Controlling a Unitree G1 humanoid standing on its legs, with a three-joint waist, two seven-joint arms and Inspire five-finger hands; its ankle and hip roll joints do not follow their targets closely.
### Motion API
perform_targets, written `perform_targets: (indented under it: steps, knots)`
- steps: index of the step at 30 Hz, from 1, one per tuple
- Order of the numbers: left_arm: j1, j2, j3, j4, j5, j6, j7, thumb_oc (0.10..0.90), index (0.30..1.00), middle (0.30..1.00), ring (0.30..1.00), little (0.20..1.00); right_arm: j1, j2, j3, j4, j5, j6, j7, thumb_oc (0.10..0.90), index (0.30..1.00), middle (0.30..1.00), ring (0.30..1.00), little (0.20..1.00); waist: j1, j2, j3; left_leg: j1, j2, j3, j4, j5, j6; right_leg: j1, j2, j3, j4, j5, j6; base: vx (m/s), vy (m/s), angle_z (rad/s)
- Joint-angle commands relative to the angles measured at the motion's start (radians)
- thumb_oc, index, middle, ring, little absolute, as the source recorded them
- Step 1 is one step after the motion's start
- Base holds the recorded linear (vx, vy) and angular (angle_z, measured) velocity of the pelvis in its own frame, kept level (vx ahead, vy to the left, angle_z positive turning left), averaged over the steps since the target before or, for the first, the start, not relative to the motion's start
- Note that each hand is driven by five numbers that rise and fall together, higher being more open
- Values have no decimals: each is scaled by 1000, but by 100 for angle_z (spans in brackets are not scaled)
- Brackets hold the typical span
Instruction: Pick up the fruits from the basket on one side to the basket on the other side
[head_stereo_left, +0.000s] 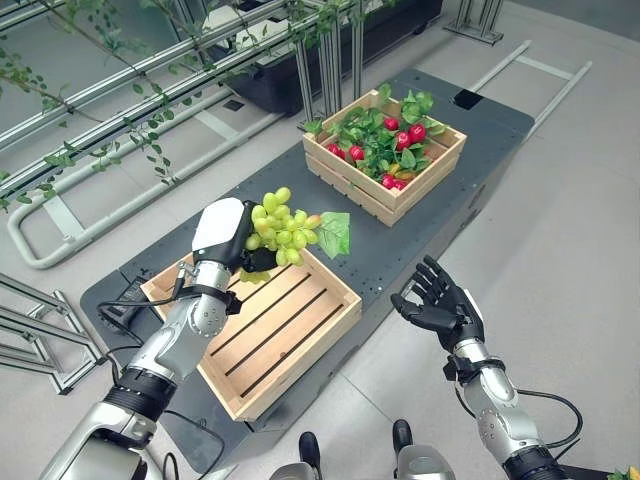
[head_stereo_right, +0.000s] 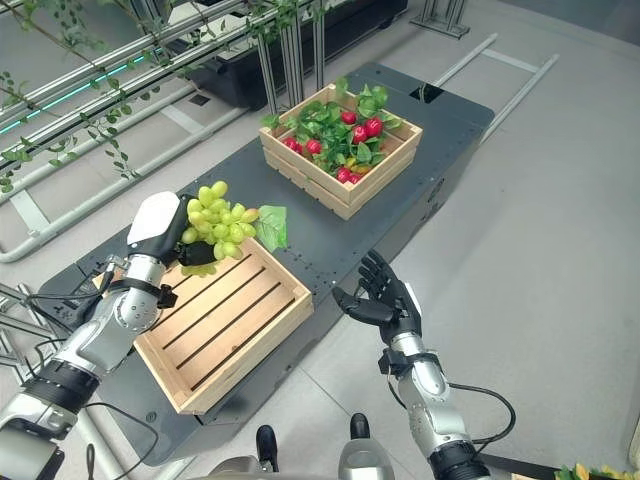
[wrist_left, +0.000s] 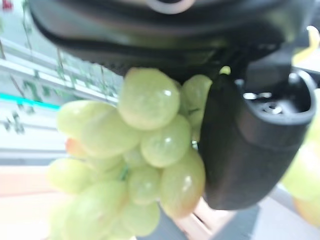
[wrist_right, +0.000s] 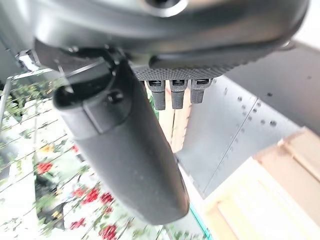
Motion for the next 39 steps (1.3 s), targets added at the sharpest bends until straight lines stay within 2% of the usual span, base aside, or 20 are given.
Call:
perform_targets:
  steps: [1,7,10,13,16,31,39]
  knots:
    - [-66,2,79,-4,-151,-81,24,400,300,300,300,300,18,-2,32,-158,97,-52,111,800,900,900,900,900,8,10,-166,5,-28,-24,2,-61,-6,-14,-25,-2,1,40,-5,41,2,-18]
    - [-77,-100,69,-10,-384,-98,-52,400,300,300,300,300,9,36,77,-222,230,-3,197,800,900,900,900,900,8,10,-172,14,-28,-17,2,-67,0,-9,-23,5,1,33,-6,22,0,-5]
    - [-78,-164,56,-15,-488,-92,-90,400,300,300,300,300,1,56,105,-246,284,-3,236,800,900,900,900,900,10,9,-173,19,-27,-17,2,-69,3,-4,-22,6,1,32,-7,21,-8,-1]
    - [-85,-211,41,-1,-584,-98,-117,400,300,300,300,300,-22,66,130,-273,275,-4,246,800,900,900,900,900,9,6,-175,25,-24,-9,2,-70,4,-1,-23,7,1,29,-8,25,-10,0]
    - [-93,-248,37,21,-667,-104,-149,400,300,300,300,300,-49,64,153,-272,210,-2,225,800,900,900,900,900,9,4,-179,34,-19,-2,2,-72,3,7,-24,6,1,26,-9,49,-13,-2]
    - [-131,-247,-13,26,-687,-89,-228,400,300,300,300,300,-132,20,200,-283,79,125,128,800,900,900,900,900,10,-6,-183,54,-11,0,2,-80,3,28,-22,15,1,19,-12,28,-8,-1]
    - [-148,-246,-40,21,-693,-96,-281,400,300,300,300,300,-174,1,227,-250,21,244,76,800,900,900,900,900,15,-16,-191,61,-5,-1,2,-81,1,35,-21,17,2,16,-14,43,-15,-3]
